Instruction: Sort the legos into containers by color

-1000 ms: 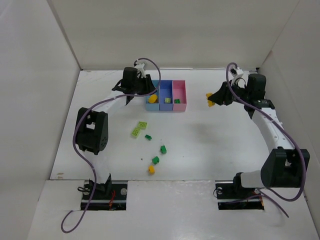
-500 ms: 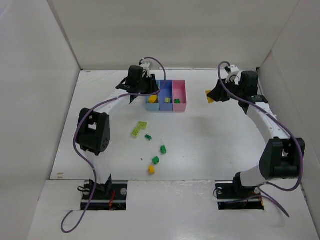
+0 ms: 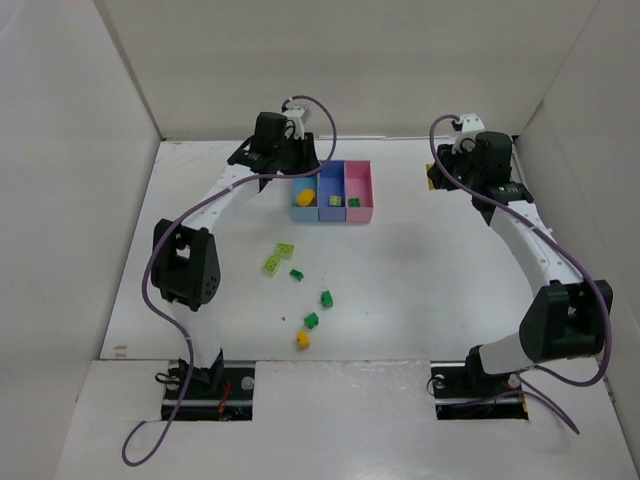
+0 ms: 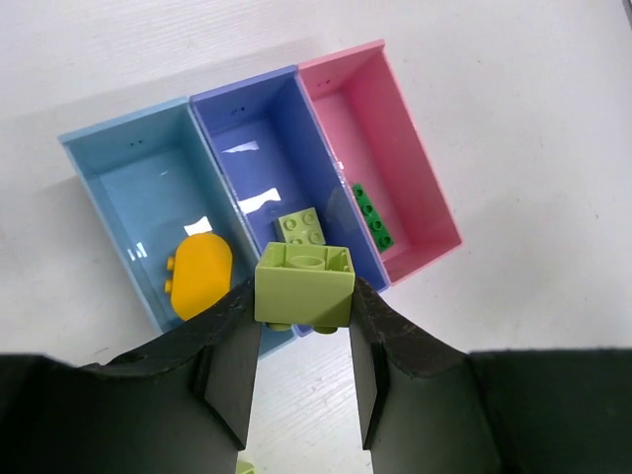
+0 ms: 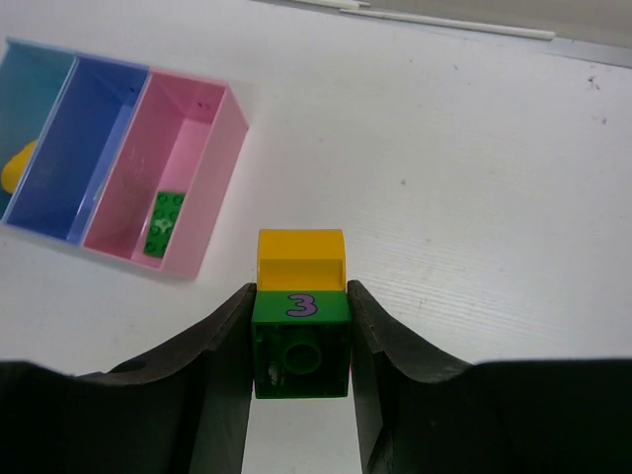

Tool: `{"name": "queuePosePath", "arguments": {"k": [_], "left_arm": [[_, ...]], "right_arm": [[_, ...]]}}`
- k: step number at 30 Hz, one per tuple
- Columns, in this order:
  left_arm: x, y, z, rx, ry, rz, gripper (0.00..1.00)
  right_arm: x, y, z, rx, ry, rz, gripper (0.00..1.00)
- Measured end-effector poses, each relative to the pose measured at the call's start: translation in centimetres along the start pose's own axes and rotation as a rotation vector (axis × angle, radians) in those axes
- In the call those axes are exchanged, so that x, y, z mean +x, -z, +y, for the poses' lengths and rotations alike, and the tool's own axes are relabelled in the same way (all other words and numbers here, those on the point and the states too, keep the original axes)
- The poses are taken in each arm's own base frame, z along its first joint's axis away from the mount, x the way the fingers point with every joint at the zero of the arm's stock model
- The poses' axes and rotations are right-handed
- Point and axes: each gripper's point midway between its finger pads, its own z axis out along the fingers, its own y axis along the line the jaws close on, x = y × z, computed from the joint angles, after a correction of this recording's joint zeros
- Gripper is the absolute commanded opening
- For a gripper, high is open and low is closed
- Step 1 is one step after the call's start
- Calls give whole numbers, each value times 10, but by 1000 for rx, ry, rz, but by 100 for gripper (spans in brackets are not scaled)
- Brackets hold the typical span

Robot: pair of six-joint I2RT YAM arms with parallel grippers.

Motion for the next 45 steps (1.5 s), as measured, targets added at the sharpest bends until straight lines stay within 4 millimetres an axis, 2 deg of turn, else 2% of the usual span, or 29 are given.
{"name": "queuePosePath", "arguments": {"k": [3,7,9,14,18,21,36,45], "left_arm": [[2,-5,-9,20,-10,22,15],[1,-23,-25,38,-21,34,15],[6,-28,-32,38,-26,43,15],[8,-46,-39,18,-23,43,15],[7,-65,-37,13,-14,38,15],[10,-72,-34,10,-10,44,15],[5,-74,-30,-9,-17,25,15],[2,-75,-37,-15,-27,11,15]], "right_arm": [[-10,1,-2,27,9,-23,0],[-28,-3,-5,39,23,-50,0],[-37,-8,-4,35,32,-68,0],[-34,-21,11,1,60,-57,0],[-26,-36,20,-22,73,-33,0],[-23,-40,23,-30,75,-23,0],[-34,-42,43,-64,100,-67,0],[-36,-40,32,-43,92,-73,0]]}}
